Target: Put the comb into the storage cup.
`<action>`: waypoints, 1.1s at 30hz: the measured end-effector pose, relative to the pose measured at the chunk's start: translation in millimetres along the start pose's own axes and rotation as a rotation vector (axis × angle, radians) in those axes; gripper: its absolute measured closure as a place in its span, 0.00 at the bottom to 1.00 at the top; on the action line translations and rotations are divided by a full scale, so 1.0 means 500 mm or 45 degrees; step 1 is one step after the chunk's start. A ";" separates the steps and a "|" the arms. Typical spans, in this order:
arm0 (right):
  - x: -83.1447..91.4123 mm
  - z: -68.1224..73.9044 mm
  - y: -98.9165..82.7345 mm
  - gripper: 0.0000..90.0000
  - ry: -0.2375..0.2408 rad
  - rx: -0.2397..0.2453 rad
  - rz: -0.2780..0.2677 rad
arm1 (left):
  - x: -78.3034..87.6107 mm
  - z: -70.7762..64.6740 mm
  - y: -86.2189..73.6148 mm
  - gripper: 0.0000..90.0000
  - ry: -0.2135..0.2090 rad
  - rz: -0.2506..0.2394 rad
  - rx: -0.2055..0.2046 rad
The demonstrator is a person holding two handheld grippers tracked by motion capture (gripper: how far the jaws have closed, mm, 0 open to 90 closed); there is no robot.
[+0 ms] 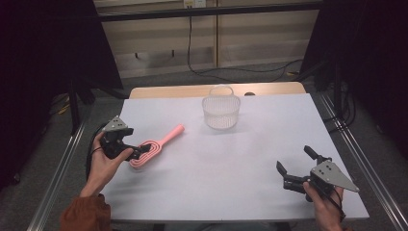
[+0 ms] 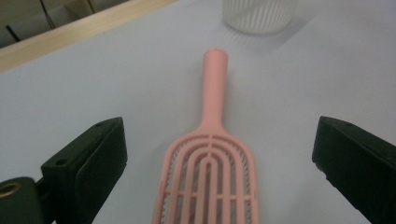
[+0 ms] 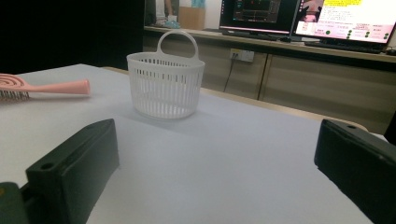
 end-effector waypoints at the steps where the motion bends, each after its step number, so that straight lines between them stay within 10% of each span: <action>1: 0.000 0.000 0.000 0.00 0.000 0.000 0.000 | 0.000 0.000 0.000 0.05 0.000 0.000 0.000; 33: -0.002 0.001 -0.002 0.00 0.006 0.002 0.009 | -0.045 0.017 -0.025 0.06 -0.092 0.249 0.038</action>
Point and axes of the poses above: each handheld gripper's, and its own axes: x roughly backward along the jaws, y roughly out of its top, z roughly to its left, the point moved 6 cm from there along -x, roughly forward along the jaws, and after that the axes turned 2 degrees about -x, right-handed, at the moved point
